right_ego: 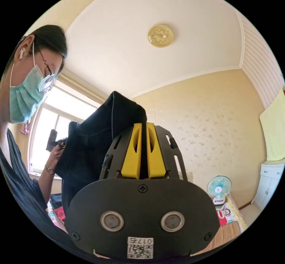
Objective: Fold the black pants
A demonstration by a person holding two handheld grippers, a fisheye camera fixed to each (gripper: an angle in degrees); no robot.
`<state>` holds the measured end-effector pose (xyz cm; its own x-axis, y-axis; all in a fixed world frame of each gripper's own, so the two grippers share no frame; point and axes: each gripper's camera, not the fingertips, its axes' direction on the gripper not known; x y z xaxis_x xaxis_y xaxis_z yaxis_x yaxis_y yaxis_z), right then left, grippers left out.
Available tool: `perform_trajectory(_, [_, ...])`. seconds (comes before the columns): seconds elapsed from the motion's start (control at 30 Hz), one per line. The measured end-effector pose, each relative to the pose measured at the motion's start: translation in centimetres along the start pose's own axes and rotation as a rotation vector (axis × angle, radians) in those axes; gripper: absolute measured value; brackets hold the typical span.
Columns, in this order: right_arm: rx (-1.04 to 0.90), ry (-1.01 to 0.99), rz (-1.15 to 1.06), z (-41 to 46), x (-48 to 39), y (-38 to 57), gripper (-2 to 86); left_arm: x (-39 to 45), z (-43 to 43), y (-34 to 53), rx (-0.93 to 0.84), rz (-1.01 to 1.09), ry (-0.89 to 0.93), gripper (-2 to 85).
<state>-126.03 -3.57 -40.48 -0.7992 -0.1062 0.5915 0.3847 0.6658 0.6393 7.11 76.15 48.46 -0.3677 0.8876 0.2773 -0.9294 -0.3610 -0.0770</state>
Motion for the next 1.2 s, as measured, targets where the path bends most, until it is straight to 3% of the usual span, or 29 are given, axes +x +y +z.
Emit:
perform_trajectory(0.1, [-0.095,0.135,-0.077,7.8,1.7,2.9,2.8,-6.2,5.7,-1.6,-0.094,-0.069,-0.038,4.0])
perform_trajectory(0.17, [-0.203,0.202,-0.104,15.3,4.8,5.0,2.8,-14.9,14.0,-3.9,-0.197,-0.198,-0.058,5.1])
perform_trajectory(0.27, [-0.493,0.306,-0.096,32.7,13.7,10.6,2.8,-27.3,25.1,-4.6,-0.298,-0.339,-0.230,5.9])
perform_trajectory(0.3, [-0.694,0.349,-0.067,38.8,17.9,13.5,2.7,-29.4,26.7,-4.0,-0.330,-0.352,-0.269,4.6])
perform_trajectory(0.33, [-0.903,0.444,-0.032,42.7,21.7,16.3,2.3,-32.7,28.8,-2.1,-0.408,-0.346,-0.358,2.0])
perform_trajectory(0.37, [-0.951,0.508,-0.015,43.4,23.2,17.4,2.0,-35.3,29.8,0.7,-0.484,-0.384,-0.467,3.3])
perform_trajectory(0.43, [-0.874,0.566,0.098,41.1,27.0,21.1,1.2,-38.2,30.7,5.9,-0.593,-0.421,-0.538,4.6])
perform_trajectory(0.5, [-0.912,0.493,0.154,39.1,29.2,26.2,0.9,-40.0,32.0,13.0,-0.714,-0.419,-0.467,5.2])
perform_trajectory(0.67, [-1.365,0.479,0.237,29.2,32.6,49.1,0.5,-40.3,34.6,38.7,-1.347,-0.465,-0.418,6.3])
perform_trajectory(0.73, [-1.622,0.475,0.308,22.5,32.6,59.5,0.4,-39.5,33.9,44.9,-1.424,-0.571,-0.355,6.3])
perform_trajectory(0.9, [-1.889,0.485,0.437,12.2,31.6,69.7,0.3,-37.3,32.5,54.9,-1.576,-0.712,-0.256,6.3])
perform_trajectory(1.03, [-1.934,0.494,0.511,8.3,33.6,70.6,0.4,-37.2,32.4,57.5,-1.675,-0.637,-0.221,6.4])
perform_trajectory(1.2, [-1.972,0.560,0.602,5.3,37.3,69.7,0.4,-40.0,31.3,59.0,-1.551,-0.786,-0.194,6.6])
